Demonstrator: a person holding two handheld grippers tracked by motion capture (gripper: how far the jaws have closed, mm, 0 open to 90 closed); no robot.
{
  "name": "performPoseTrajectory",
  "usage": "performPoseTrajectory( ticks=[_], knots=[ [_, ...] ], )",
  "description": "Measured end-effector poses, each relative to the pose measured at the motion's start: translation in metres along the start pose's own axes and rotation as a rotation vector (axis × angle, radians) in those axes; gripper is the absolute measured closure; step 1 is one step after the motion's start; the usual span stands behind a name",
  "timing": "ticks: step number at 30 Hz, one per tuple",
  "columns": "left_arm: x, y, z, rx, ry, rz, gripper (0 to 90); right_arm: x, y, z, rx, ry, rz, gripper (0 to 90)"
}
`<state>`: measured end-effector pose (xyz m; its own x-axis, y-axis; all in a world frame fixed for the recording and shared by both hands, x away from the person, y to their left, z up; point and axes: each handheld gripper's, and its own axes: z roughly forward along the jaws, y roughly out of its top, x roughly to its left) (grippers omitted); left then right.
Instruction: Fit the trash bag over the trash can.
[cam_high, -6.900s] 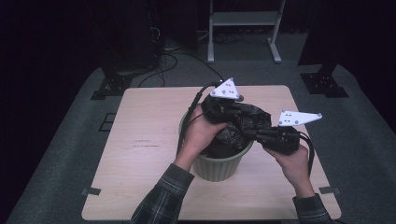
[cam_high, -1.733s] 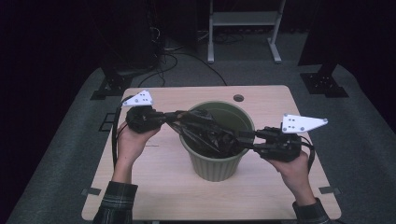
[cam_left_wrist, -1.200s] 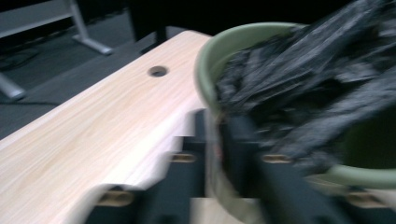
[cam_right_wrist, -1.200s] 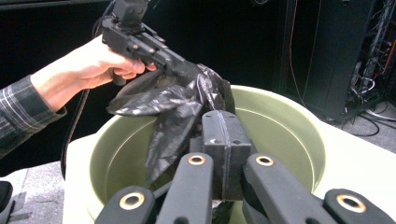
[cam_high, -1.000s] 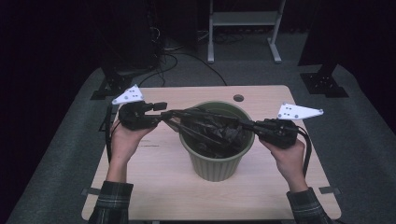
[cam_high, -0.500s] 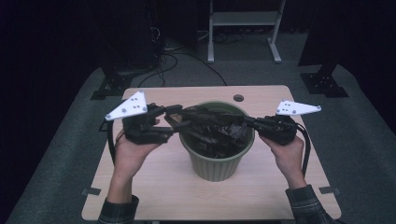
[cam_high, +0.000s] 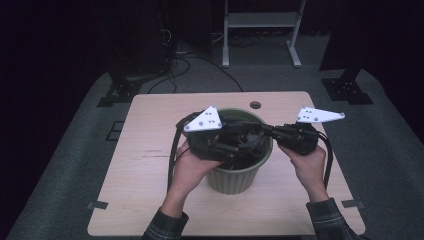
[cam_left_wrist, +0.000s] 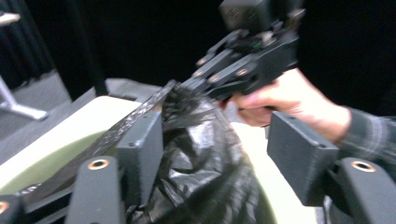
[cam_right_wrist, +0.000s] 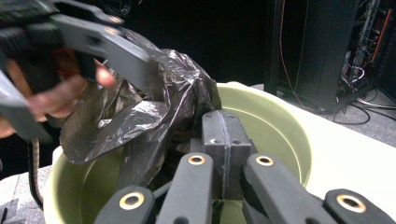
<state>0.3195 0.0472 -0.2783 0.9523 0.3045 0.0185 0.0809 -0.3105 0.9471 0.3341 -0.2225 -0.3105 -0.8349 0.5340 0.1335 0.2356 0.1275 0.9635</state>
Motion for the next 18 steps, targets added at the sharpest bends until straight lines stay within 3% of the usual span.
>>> performPoseTrajectory(
  ticks=[5,9,12,15,18],
  knots=[
    [0.000,-0.002,0.012,0.040,0.012,0.000,35.9,0.002,0.002,0.000,-0.005,0.007,-0.004,90.0],
    [-0.001,-0.002,0.013,0.062,-0.019,0.037,70.1,0.003,0.004,0.001,-0.013,0.012,-0.003,90.0],
    [-0.001,-0.003,0.012,0.084,-0.050,0.046,89.2,0.003,0.005,0.001,-0.015,0.009,-0.008,90.0],
    [-0.002,-0.006,0.005,0.101,-0.065,0.053,89.6,0.001,0.006,0.000,-0.011,-0.008,-0.005,90.0],
    [0.001,-0.011,-0.010,0.074,-0.072,0.043,89.5,-0.004,0.005,-0.003,0.003,-0.051,0.005,90.0]
  ],
)
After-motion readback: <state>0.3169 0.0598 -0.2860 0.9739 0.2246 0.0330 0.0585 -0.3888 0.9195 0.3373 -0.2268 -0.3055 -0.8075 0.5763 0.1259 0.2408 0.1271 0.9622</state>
